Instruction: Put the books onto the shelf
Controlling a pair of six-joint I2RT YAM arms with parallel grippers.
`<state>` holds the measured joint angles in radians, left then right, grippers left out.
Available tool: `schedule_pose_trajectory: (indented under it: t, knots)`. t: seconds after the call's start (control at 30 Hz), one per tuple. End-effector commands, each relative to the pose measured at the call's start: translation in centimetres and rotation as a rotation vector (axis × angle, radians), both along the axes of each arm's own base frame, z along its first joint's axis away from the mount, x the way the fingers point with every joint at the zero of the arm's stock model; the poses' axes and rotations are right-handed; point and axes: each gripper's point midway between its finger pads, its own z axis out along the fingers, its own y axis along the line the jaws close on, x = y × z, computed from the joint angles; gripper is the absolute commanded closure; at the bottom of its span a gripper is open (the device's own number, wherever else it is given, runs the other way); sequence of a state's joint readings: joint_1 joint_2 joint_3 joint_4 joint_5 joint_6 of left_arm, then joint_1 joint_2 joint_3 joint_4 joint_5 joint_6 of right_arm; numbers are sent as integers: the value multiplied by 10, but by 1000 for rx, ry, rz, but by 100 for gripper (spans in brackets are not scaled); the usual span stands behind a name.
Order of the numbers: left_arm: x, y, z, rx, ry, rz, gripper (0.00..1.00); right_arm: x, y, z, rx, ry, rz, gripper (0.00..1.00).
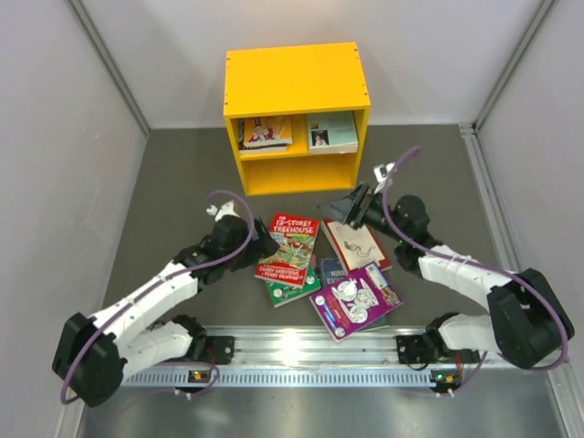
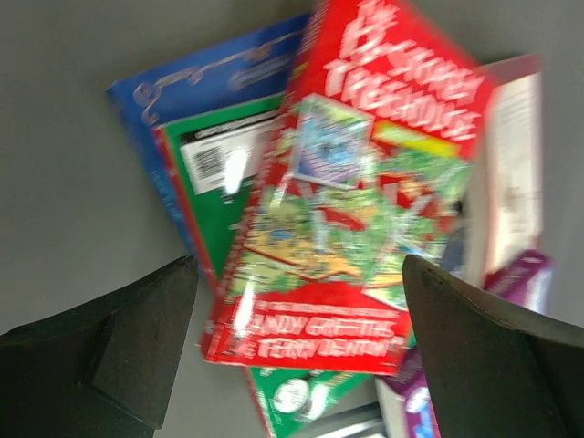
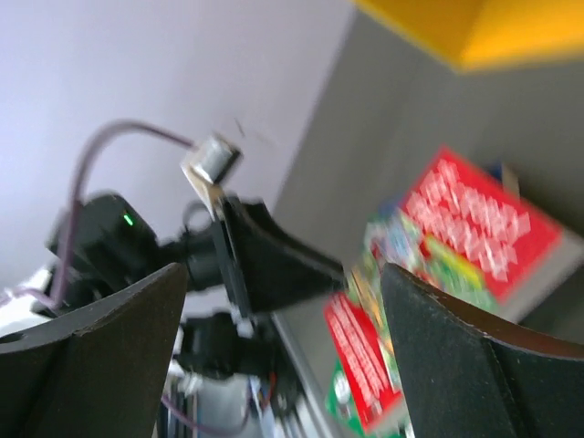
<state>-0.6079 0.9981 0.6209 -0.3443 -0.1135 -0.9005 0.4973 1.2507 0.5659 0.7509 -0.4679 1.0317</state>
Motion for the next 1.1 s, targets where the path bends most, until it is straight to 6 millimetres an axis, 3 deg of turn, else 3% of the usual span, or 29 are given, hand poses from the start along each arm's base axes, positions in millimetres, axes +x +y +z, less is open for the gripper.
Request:
schedule_pose_trajectory:
  t: [0.0, 0.17, 0.27, 0.37, 0.6, 0.7, 0.8, 1.07]
  knots:
    - [13, -11, -7, -32, -34, -14, 1, -23, 14, -69, -134, 146, 42, 13]
    - [14, -19, -23, -47, -4, -35, 1, -40, 37, -138, -290, 307, 86, 15]
    - [12, -19, -25, -58, 1, -35, 1, -48, 46, -168, -332, 388, 100, 17]
    - [9, -17, -24, -65, -6, -32, 1, -49, 57, -183, -346, 429, 115, 18]
    - [5, -14, -25, -68, -4, -28, 1, -45, 81, -190, -364, 446, 133, 25]
    - [2, -15, -27, -81, 3, -33, 1, -47, 83, -193, -355, 449, 131, 42]
    - [-1, -16, -29, -95, 8, -37, 1, -48, 79, -195, -348, 449, 113, 67]
    - [-11, -38, -25, -176, 41, -139, 3, -46, 85, -174, -271, 378, 87, 99]
